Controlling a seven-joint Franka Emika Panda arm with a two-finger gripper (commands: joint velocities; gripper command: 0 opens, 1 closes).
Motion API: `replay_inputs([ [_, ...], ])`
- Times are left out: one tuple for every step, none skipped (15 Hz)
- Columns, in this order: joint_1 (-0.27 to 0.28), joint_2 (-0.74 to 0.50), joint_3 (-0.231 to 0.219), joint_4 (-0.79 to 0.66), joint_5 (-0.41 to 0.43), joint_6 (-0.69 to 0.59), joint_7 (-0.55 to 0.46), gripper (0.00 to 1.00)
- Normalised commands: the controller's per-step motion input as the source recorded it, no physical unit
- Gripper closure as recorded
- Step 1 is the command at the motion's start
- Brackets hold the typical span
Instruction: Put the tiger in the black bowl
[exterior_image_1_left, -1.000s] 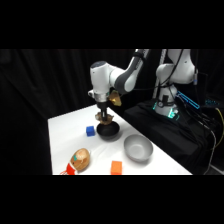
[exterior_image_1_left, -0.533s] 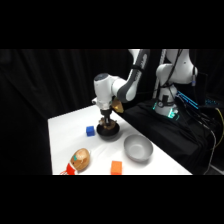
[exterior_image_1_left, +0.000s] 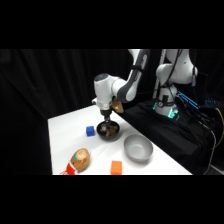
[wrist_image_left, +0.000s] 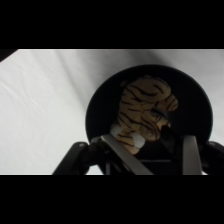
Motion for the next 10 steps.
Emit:
replay_inputs([
  [0.069, -0.44, -0.066, -0.13, -0.026, -0.18, -0.12, 0.0],
  [0.076, -0.51, -0.063, -0.14, -0.058, -0.24, -0.1, 0.0],
  [0.071, -0.55, -0.05, -0.15, -0.082, -0.29, -0.09, 0.0],
  [0.045, -0.58, -0.016, -0.14, -0.059, -0.32, -0.12, 0.0],
  [0.021, -0.61, 0.01, -0.14, -0.055, -0.36, -0.13, 0.0],
  [0.001, -0.61, 0.031, -0.13, -0.071, -0.37, -0.12, 0.0],
  [-0.017, -0.6, 0.052, -0.11, -0.087, -0.39, -0.12, 0.0],
  [-0.036, -0.58, 0.078, -0.09, -0.078, -0.4, -0.13, 0.0],
  [-0.052, -0.55, 0.1, -0.07, -0.077, -0.42, -0.13, 0.0],
  [-0.07, -0.49, 0.12, -0.03, -0.038, -0.42, -0.17, 0.0],
])
